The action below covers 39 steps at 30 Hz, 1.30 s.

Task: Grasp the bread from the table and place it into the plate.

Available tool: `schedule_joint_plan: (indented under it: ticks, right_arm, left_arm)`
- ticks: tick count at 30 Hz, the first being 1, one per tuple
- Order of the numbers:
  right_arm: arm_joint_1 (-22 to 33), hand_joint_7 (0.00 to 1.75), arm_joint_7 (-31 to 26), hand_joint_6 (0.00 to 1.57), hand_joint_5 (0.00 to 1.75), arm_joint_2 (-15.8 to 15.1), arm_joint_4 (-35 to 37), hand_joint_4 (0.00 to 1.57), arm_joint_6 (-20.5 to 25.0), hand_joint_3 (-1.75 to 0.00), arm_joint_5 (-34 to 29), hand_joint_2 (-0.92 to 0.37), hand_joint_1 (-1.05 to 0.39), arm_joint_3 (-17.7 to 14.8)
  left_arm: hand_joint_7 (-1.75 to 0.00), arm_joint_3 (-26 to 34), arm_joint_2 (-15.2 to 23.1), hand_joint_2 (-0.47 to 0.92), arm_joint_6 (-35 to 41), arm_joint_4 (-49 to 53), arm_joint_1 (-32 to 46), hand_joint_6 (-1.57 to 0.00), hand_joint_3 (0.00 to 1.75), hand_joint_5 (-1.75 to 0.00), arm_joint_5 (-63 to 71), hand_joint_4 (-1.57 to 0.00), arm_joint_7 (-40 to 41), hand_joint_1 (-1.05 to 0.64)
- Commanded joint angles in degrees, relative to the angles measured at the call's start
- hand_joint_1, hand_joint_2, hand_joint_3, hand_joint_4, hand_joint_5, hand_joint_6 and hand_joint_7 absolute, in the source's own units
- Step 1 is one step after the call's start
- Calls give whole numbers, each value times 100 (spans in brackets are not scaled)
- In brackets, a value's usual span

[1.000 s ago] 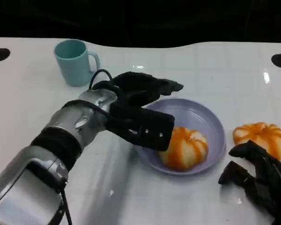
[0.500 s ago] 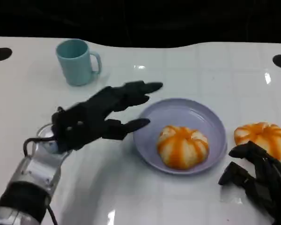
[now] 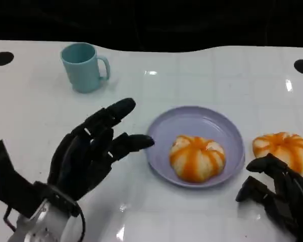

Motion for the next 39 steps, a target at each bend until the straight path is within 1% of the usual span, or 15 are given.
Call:
schedule_joint_plan:
  ticks: [1, 2, 3, 4, 5, 7, 8, 13, 17, 21, 24, 31, 35, 38, 39]
  right_arm:
    - [106, 118, -69, 61, 159, -22, -80, 61, 84, -17, 14, -92, -53, 10]
    - [113, 118, -70, 61, 159, -23, -95, 61, 91, -18, 7, -92, -52, 17]
    - [119, 118, -72, 61, 159, -24, -107, 61, 99, -18, 2, -92, -52, 21]
    - [131, 118, -70, 61, 159, -19, -131, 61, 111, -18, 7, -92, -52, 23]
    - [141, 118, -72, 62, 158, -12, -151, 61, 119, -19, 11, -92, -52, 24]
    - [158, 118, -87, 62, 158, -3, -186, 61, 132, -18, 11, -92, -52, 27]
    - [168, 118, -99, 62, 158, -1, -205, 61, 140, -18, 7, -92, -52, 30]
    - [193, 117, -146, 62, 157, -1, -280, 62, 224, -19, 14, -92, -51, 37]
    - [201, 117, -147, 62, 157, -18, -319, 62, 279, -18, 7, -92, -52, 37]
    - [258, 117, -185, 63, 157, -20, -435, 62, 314, -17, -15, -92, -52, 57]
    - [270, 117, -122, 63, 158, -17, -426, 62, 299, -17, 23, -92, -51, 51]
    - [302, 116, -181, 64, 158, -8, -459, 62, 260, -16, -21, -92, -53, 69]
    - [357, 118, -383, 65, 158, -7, -564, 63, 273, -13, -122, -92, -56, 116]
    - [370, 119, -413, 65, 158, -16, -588, 63, 281, -13, -106, -92, -56, 145]
    - [351, 119, -347, 65, 157, -28, -533, 63, 264, -13, -62, -92, -56, 132]
  left_arm:
    - [-83, 192, -183, 92, 501, -457, 486, -79, 37, -158, -211, -71, 404, -57]
    - [-112, 208, -173, 92, 654, -521, 574, -72, 37, -168, -265, -72, 414, -56]
    - [-124, 224, -162, 92, 772, -568, 625, -68, 37, -171, -297, -73, 410, -56]
    - [-131, 231, -148, 92, 834, -592, 706, -66, 38, -173, -291, -73, 366, -56]
    - [-145, 242, -142, 92, 873, -604, 764, -65, 38, -174, -270, -76, 326, -55]
    - [-156, 269, -131, 92, 970, -616, 850, -65, 38, -174, -262, -78, 273, -55]
    - [-159, 285, -127, 92, 1025, -630, 899, -65, 36, -175, -271, -79, 267, -55]
    - [-168, 345, -132, 92, 1159, -712, 1047, -60, 30, -175, -247, -80, 272, -55]
    - [-169, 362, -163, 92, 1149, -738, 1110, -60, 30, -175, -203, -81, 275, -54]
    - [-173, 343, -167, 92, 1114, -712, 1189, -59, 34, -175, -115, -81, 302, -52]
    - [-174, 330, -164, 92, 1051, -668, 1208, -58, 34, -175, -23, -81, 283, -52]
    - [-175, 340, -218, 92, 938, -632, 1220, -57, 34, -175, 70, -80, 222, -52]
    - [-174, 339, -208, 92, 904, -581, 1215, -58, 33, -175, 89, -80, 139, -53]
    - [-174, 342, -210, 92, 896, -571, 1212, -58, 32, -175, 95, -80, 126, -53]
    - [-173, 345, -214, 92, 875, -532, 1190, -59, 33, -175, 104, -80, 112, -53]
